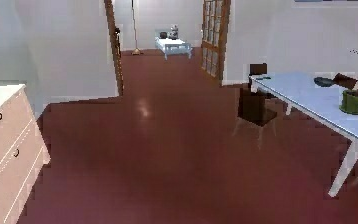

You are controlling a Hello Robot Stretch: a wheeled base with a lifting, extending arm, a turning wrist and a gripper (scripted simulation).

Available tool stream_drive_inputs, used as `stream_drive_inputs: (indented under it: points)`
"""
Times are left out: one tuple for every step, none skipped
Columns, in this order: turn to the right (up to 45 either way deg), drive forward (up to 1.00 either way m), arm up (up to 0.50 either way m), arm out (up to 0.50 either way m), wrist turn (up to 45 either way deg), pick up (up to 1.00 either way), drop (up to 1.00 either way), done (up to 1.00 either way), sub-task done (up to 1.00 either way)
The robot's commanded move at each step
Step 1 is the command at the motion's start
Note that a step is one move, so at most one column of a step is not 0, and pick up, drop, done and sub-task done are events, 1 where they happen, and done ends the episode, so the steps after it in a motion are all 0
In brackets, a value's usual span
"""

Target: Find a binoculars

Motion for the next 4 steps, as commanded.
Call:
stream_drive_inputs:
  points:
    - [0.0, 0.30, 0.00, 0.00, 0.0, 0.00, 0.00, 0.00, 0.00]
    - [0.0, 1.00, 0.00, 0.00, 0.0, 0.00, 0.00, 0.00, 0.00]
    - [3.0, 0.00, 0.00, 0.00, 0.0, 0.00, 0.00, 0.00, 0.00]
    - [0.0, 1.00, 0.00, 0.00, 0.0, 0.00, 0.00, 0.00, 0.00]
